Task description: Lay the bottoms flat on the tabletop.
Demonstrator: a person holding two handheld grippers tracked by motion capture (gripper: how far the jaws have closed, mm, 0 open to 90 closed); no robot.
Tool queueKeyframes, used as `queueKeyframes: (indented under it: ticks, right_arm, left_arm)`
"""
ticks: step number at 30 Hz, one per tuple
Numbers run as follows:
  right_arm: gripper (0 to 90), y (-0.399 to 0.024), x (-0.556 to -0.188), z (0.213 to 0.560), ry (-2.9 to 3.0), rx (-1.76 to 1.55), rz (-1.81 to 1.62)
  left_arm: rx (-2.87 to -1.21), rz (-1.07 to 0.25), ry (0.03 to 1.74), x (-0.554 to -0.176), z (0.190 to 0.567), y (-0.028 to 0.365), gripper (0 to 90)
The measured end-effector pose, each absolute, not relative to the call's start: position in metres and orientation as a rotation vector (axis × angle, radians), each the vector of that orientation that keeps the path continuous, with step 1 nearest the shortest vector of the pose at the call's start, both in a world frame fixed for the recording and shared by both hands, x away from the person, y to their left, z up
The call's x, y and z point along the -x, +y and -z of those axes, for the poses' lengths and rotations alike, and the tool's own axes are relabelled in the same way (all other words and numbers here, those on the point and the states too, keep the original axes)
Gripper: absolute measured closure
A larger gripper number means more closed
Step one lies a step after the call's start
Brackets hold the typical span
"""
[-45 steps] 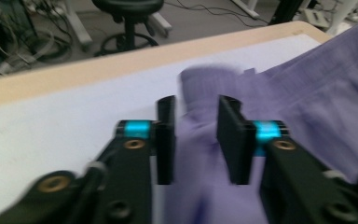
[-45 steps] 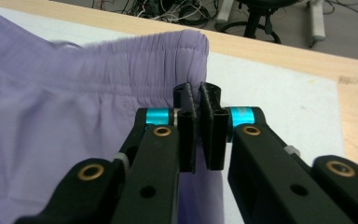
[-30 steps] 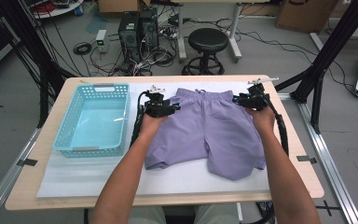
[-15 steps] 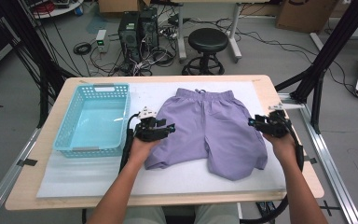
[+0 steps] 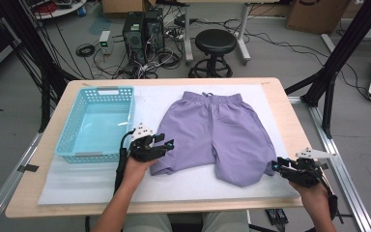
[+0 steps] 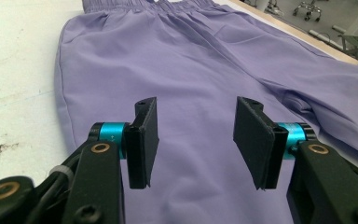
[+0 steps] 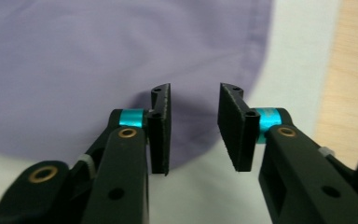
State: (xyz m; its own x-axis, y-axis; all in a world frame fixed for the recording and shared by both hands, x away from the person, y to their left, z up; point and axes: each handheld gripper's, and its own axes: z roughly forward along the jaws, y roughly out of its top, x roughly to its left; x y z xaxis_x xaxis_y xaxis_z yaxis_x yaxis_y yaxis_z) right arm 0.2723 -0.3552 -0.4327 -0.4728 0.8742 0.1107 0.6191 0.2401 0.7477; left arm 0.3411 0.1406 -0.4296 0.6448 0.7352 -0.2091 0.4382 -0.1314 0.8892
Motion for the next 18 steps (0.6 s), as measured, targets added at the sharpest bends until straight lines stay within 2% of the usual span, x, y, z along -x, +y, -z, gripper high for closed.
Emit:
queueKeyframes:
  ticks: [3, 4, 5, 7, 9, 14, 16, 18]
  right_arm:
    - [63.3, -0.349, -0.268, 0.436, 2.238, -1.375, -1.015]
    - [66.2, -0.346, -0.269, 0.440, 2.261, -1.369, -0.971]
    - [69.2, -0.344, -0.270, 0.444, 2.282, -1.365, -0.942]
    - [87.8, -0.345, -0.268, 0.444, 2.287, -1.322, -0.937]
    - [89.4, -0.348, -0.268, 0.442, 2.293, -1.311, -0.905]
    - [87.3, -0.368, -0.264, 0.433, 2.149, -1.402, -0.839]
    - [73.4, -0.371, -0.262, 0.428, 2.114, -1.424, -0.892]
    - [70.0, -0.366, -0.260, 0.423, 2.111, -1.400, -0.983]
  left_arm:
    - [-1.764, -0.337, 0.946, -0.337, 0.430, 0.142, 49.9]
    - [-1.767, -0.336, 0.947, -0.337, 0.431, 0.142, 49.9]
    - [-1.768, -0.335, 0.943, -0.336, 0.431, 0.143, 49.9]
    - [-1.766, -0.331, 0.947, -0.336, 0.432, 0.143, 49.9]
    - [-1.770, -0.329, 0.949, -0.335, 0.433, 0.143, 50.0]
    - [-1.766, -0.331, 0.947, -0.333, 0.433, 0.144, 50.1]
    - [-1.769, -0.329, 0.945, -0.332, 0.433, 0.144, 50.1]
    - [-1.765, -0.328, 0.942, -0.330, 0.433, 0.145, 50.1]
